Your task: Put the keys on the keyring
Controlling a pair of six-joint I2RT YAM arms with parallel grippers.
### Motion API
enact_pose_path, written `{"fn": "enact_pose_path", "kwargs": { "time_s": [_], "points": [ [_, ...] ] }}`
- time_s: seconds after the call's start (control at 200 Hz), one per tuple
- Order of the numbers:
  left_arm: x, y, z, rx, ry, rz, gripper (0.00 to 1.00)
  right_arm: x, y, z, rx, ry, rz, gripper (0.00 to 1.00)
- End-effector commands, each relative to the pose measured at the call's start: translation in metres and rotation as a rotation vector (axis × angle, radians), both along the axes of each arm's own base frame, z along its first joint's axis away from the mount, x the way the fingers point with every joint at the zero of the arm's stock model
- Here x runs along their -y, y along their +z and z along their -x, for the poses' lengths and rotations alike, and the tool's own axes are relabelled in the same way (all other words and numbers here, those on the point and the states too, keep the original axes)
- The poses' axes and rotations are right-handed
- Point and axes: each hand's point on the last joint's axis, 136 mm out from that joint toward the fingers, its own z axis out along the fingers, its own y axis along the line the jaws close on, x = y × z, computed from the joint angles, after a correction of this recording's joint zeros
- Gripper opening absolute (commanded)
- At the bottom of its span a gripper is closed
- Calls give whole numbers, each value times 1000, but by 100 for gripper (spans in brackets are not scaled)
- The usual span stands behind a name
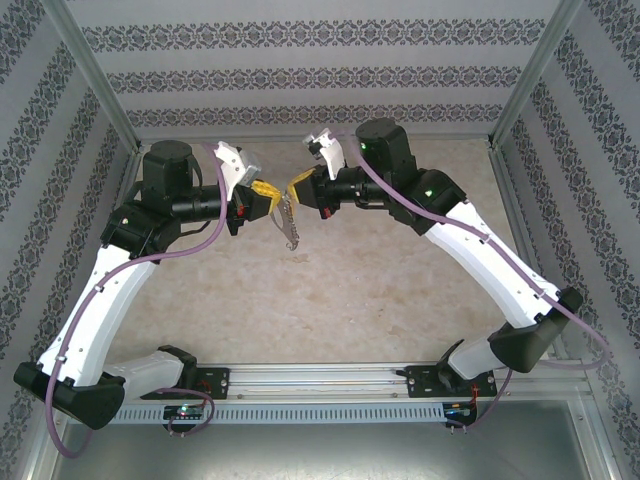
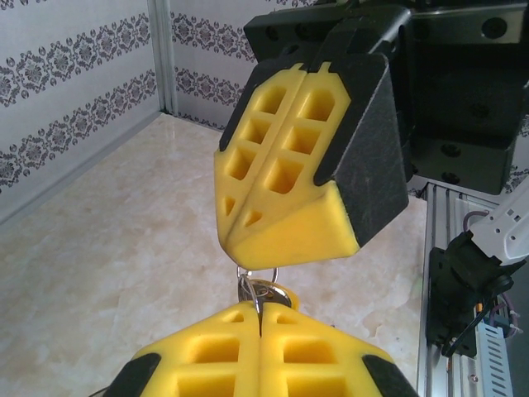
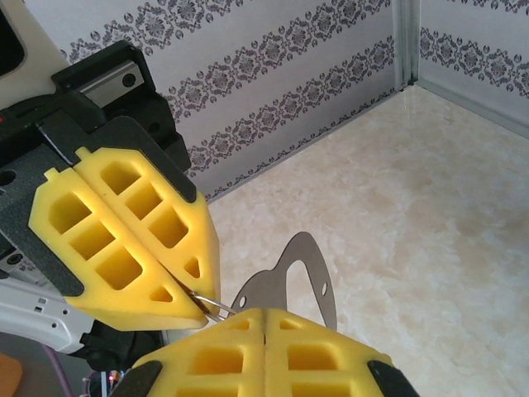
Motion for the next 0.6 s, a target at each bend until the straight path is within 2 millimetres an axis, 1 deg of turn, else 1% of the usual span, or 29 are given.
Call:
{"fn": "enact_pose_path", "kwargs": {
  "time_s": [0.0, 0.16, 0.275, 0.375, 0.47, 0.54, 0.595],
  "points": [
    [4, 24, 12, 97, -49, 34, 0, 6, 8, -12, 17, -51, -8, 13],
    [4, 30, 14, 109, -54, 45, 0, 15, 18, -10, 77, -64, -6, 27],
    [6, 37, 15, 123, -66, 62, 0, 24, 28, -6, 140, -58, -16, 33],
    [8, 45, 19, 129, -92, 85, 0, 28, 46, 8, 239, -12, -56, 37],
    [11, 56, 24, 128, -129, 123, 0, 29, 59, 29, 325, 86, -91, 39],
    [15, 67, 29, 124, -165, 157, 0, 29, 66, 46, 344, 170, -136, 43],
    [16, 77, 32, 129, -185, 184, 0, 30, 68, 52, 341, 211, -154, 44]
  ]
}}
